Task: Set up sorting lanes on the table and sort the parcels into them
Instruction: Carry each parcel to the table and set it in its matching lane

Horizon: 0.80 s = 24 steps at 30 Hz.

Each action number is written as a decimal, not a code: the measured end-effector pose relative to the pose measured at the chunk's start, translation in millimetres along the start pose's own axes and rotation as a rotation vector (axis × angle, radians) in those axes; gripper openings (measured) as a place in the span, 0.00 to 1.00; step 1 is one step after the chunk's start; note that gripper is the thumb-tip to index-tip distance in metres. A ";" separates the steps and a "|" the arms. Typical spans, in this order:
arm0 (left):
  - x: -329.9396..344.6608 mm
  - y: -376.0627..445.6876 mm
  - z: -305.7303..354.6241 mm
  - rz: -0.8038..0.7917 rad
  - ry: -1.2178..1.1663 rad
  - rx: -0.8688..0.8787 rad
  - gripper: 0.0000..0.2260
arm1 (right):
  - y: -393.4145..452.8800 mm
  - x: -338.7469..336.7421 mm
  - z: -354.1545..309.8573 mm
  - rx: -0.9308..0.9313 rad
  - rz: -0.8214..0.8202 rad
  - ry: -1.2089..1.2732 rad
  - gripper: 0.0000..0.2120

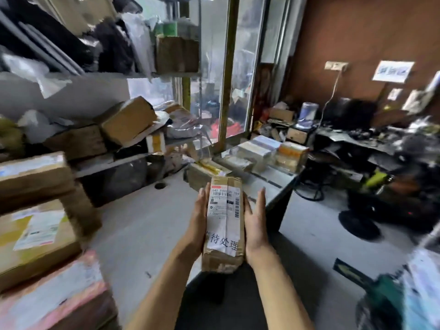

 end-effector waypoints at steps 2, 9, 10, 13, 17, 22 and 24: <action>32.9 17.0 -19.0 -0.074 -0.042 -0.067 0.18 | 8.3 -36.3 -6.6 0.002 0.061 0.046 0.43; 90.5 94.9 -81.6 -0.184 -0.101 -0.228 0.21 | 70.9 -128.3 -16.4 0.007 0.193 0.034 0.54; 92.7 111.1 -89.7 -0.180 -0.101 -0.236 0.21 | 85.2 -137.1 -15.7 0.018 0.192 0.017 0.56; 90.6 164.7 -114.2 -0.150 -0.134 -0.241 0.20 | 137.8 -161.7 -12.0 0.045 0.169 -0.024 0.49; 79.5 243.6 -139.4 -0.070 -0.145 -0.299 0.24 | 225.6 -179.7 -14.3 0.107 0.137 -0.136 0.53; 52.2 318.9 -164.2 0.069 -0.106 -0.356 0.29 | 317.6 -187.0 -2.2 0.239 0.009 -0.159 0.45; 33.4 337.8 -179.6 0.154 -0.090 -0.359 0.30 | 344.4 -186.5 10.2 0.293 -0.042 -0.164 0.43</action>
Point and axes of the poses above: each hand's wrist, its own y-axis towards the middle knuckle, its own x-axis out of the palm, z = x × y, the point moved 6 cm from there along y, towards the middle knuckle, and after that the axes turned 8 degrees about -y, right-handed, at the moved point
